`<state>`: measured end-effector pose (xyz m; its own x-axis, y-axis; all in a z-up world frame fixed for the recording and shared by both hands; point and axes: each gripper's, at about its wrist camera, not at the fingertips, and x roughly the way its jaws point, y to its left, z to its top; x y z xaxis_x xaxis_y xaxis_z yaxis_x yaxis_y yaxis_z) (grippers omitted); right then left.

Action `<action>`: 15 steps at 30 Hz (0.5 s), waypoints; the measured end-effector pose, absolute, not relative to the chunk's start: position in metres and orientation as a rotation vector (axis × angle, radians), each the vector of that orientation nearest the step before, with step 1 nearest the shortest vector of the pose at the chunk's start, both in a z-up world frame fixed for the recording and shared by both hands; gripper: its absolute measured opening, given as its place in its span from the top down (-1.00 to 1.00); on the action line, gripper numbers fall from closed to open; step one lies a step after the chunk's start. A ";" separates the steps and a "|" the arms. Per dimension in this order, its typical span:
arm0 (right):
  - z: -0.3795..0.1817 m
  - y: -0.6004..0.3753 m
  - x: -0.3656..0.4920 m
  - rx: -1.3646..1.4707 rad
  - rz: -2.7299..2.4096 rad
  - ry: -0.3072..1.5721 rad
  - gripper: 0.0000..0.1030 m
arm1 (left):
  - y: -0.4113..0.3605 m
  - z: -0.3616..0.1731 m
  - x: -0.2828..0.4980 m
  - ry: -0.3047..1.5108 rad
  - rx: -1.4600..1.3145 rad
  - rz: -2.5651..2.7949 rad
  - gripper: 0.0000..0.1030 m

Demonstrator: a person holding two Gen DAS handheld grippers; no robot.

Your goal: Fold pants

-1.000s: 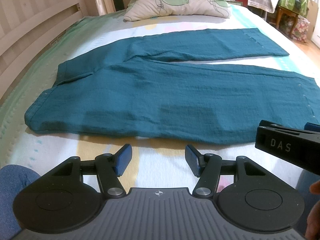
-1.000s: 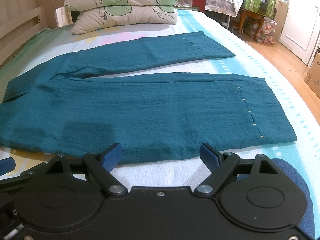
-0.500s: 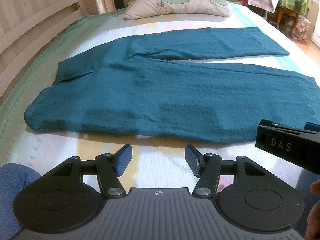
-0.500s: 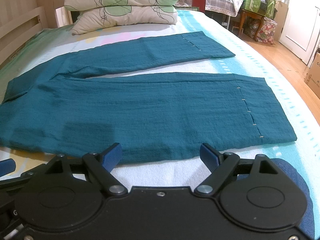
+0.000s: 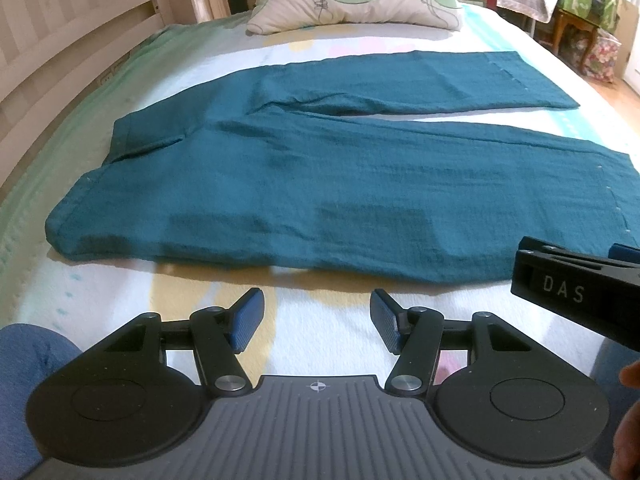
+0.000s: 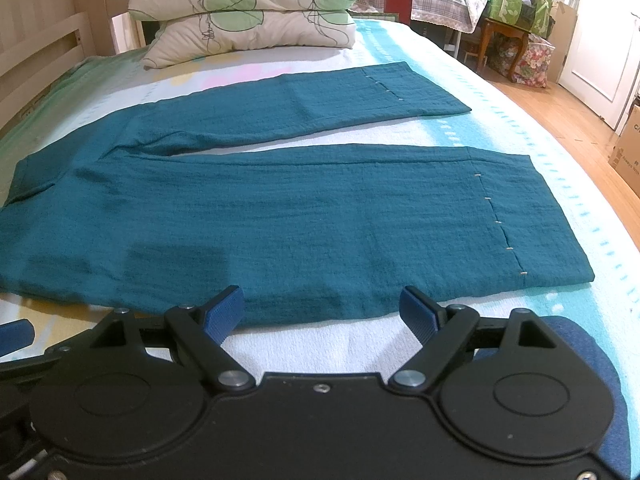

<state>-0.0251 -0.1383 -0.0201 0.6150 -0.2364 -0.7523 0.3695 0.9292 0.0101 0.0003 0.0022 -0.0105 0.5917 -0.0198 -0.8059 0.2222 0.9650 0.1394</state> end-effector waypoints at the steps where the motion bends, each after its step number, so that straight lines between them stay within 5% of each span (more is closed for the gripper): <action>1: -0.020 -0.138 -0.025 0.170 -0.349 0.840 -0.66 | 0.002 -0.010 0.001 0.931 0.234 -0.143 -0.12; 15: -0.029 -0.148 -0.018 0.243 -0.331 0.917 -0.32 | 0.001 -0.009 0.031 0.952 0.241 -0.144 -0.11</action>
<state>-0.0176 -0.1480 -0.0290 0.5632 -0.1758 -0.8074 0.3802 0.9227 0.0643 0.0310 0.0011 -0.0092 0.5733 -0.0163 -0.8192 0.2274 0.9637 0.1399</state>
